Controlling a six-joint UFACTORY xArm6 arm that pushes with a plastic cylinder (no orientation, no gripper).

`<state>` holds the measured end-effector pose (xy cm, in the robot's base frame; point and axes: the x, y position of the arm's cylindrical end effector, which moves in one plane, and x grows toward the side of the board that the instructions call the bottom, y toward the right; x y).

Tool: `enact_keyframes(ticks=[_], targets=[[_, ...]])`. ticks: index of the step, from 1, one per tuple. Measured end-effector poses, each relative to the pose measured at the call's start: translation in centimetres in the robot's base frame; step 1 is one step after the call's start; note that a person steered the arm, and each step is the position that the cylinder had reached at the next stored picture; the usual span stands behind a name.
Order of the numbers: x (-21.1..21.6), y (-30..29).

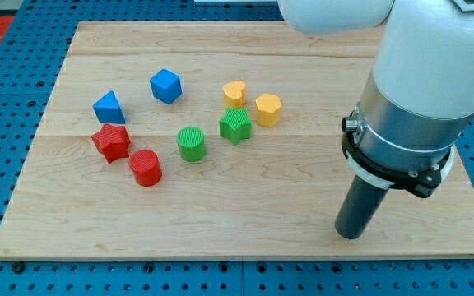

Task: Nudge the blue cube down a bit

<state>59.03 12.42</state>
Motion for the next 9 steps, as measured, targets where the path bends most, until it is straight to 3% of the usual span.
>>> enact_keyframes(ticks=[2,4,5,9], targets=[[0.0,-10.4],[-0.4,-29.8],[-2.7,-34.7],[-17.2,-36.2]])
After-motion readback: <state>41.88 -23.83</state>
